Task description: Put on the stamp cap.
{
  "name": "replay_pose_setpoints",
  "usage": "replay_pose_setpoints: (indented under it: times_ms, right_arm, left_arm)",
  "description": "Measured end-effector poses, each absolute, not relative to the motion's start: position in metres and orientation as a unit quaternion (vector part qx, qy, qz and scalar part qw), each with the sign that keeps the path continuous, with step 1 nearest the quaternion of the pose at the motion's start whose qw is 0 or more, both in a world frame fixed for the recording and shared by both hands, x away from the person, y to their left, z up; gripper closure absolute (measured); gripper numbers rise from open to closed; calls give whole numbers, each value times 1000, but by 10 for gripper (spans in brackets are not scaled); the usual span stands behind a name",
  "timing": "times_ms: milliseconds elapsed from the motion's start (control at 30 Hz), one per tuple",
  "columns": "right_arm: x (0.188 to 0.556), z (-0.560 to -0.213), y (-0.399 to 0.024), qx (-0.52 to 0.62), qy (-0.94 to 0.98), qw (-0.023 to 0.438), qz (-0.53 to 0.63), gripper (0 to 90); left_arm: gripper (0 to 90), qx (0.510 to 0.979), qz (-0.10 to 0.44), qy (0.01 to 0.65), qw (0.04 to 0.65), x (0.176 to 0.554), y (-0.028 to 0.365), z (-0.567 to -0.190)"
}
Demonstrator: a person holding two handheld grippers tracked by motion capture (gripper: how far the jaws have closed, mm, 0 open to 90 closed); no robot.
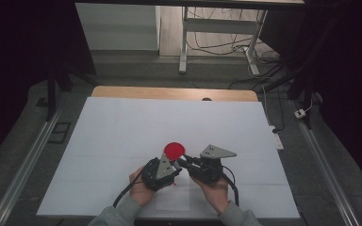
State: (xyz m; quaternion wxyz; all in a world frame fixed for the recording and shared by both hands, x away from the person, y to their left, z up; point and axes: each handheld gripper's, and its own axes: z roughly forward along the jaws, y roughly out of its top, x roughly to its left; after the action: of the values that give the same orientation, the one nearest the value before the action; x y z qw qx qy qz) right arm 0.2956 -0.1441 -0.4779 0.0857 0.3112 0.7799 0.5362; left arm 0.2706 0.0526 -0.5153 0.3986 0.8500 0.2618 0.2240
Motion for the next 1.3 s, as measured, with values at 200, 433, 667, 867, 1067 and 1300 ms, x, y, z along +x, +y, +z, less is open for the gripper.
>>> replay_pose_setpoints:
  times_ms: [200,433,667,867,1067,1300]
  right_arm:
    - [296,-479,-143,311,785,82,530,754]
    - [295,-479,-142,310,784,85,531,754]
    - [295,-478,-144,309,783,85,534,753]
    - [296,-478,-144,308,783,85,534,752]
    - [295,-478,-145,304,782,85,537,752]
    - [296,-478,-145,304,781,85,539,752]
  left_arm:
    - [655,850,233,256,397,269,52,-515]
    - [655,848,235,254,401,268,53,-514]
    - [651,850,223,257,402,271,54,-515]
    - [644,849,220,257,405,271,54,-516]
    - [622,847,218,259,410,271,55,-515]
    - [541,846,216,262,412,273,55,-516]
